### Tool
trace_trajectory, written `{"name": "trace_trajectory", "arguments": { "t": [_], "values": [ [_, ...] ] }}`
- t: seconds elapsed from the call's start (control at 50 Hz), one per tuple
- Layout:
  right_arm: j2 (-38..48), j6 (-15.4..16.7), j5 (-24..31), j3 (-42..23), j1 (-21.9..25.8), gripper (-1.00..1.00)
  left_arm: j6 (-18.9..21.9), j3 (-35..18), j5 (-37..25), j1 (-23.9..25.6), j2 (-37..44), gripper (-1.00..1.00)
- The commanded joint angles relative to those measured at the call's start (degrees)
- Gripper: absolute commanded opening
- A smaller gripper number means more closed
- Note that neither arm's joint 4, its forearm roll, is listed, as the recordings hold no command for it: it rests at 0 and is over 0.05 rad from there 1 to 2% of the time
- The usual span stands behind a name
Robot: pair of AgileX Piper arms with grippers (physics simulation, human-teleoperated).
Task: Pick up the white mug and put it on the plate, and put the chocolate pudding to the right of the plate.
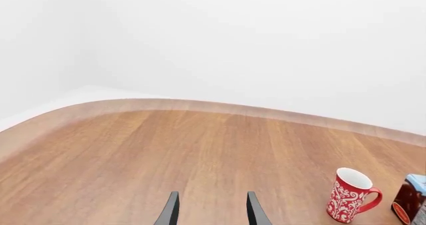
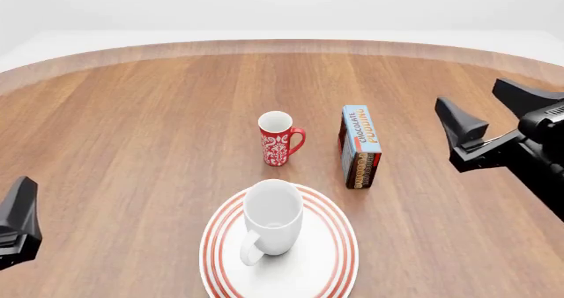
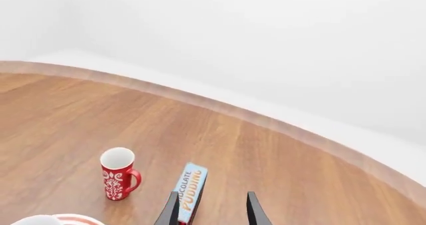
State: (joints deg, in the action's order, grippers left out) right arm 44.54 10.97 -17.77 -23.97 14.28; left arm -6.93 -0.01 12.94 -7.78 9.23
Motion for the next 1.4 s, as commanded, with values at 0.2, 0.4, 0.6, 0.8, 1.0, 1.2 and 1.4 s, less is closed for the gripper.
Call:
{"name": "trace_trajectory", "arguments": {
  "t": [0.2, 0.4, 0.6, 0.8, 1.0, 1.2, 1.4],
  "values": [
    [10.5, -0.4, 0.1, -6.3, 1.1, 1.0, -0.2, 0.0, -2.0, 0.2, -2.0, 1.0],
    [14.3, -1.1, 1.0, -9.3, 2.1, 1.0, -0.2, 0.0, -2.1, 0.3, -2.1, 1.0],
    [16.3, -2.3, 3.2, -12.2, 2.2, 1.0, -0.1, 0.0, -2.5, 0.4, -2.5, 1.0],
    [18.8, -3.1, 5.5, -15.2, 2.8, 1.0, -0.2, 0.0, -2.9, 0.4, -2.8, 1.0],
    [22.5, -4.5, 6.8, -18.0, 3.1, 1.0, -0.2, 0.0, -2.5, 0.5, -2.5, 1.0],
    [24.5, -6.2, 9.0, -20.3, 2.7, 1.0, -0.2, 0.0, -1.9, 0.6, -1.8, 1.0],
    [28.1, -8.6, 10.9, -23.9, 2.2, 1.0, -0.3, 0.0, -1.4, 0.6, -1.3, 1.0]
  ]
}}
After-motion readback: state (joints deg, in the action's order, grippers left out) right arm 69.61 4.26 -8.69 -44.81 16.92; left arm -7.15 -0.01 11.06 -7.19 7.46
